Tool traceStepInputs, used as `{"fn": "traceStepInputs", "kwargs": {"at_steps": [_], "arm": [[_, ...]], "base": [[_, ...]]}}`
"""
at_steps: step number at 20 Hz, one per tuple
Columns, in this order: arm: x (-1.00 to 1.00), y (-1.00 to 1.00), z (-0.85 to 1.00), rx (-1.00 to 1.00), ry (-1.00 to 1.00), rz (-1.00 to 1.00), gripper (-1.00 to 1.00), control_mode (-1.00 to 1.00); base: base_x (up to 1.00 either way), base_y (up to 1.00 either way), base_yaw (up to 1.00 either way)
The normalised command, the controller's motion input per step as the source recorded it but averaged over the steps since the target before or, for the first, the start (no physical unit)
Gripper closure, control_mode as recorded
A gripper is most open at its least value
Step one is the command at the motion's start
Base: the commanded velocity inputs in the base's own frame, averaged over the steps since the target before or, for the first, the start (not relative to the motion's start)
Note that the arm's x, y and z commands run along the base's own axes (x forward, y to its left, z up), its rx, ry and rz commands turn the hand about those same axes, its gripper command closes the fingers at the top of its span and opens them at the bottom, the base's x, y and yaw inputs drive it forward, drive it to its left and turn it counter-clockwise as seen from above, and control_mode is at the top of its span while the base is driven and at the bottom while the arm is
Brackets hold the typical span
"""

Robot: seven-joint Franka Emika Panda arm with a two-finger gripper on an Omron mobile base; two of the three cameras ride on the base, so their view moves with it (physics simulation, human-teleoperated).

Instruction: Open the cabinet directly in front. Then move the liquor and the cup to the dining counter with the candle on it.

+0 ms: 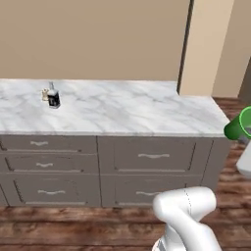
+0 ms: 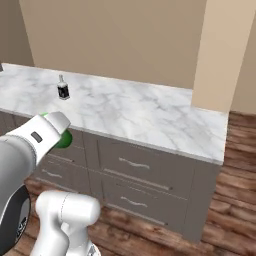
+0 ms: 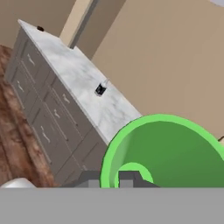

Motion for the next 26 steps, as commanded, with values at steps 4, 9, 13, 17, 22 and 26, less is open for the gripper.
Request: {"fn": "traceStepInputs", "kwargs": {"at_steps": [4,9,13,17,22,26], "arm": [[0.0,0.0,0.0,0.0,0.0,0.0,1.0,1.0],[0.0,0.0,0.0,0.0,0.0,0.0,1.0,1.0],[0.0,0.0,0.0,0.0,0.0,0.0,1.0,1.0],[0.0,0.0,0.0,0.0,0.0,0.0,1.0,1.0],[0.0,0.0,0.0,0.0,0.0,0.0,1.0,1.0],[0.0,0.0,0.0,0.0,0.0,0.0,1.0,1.0]], "base": [[0.01,0.95,-0.24],[0.0,1.0,-0.18],[0.0,0.99,-0.16],[0.01,0.97,-0.17],[0.05,0.98,-0.19],[0.18,0.74,-0.2]]}}
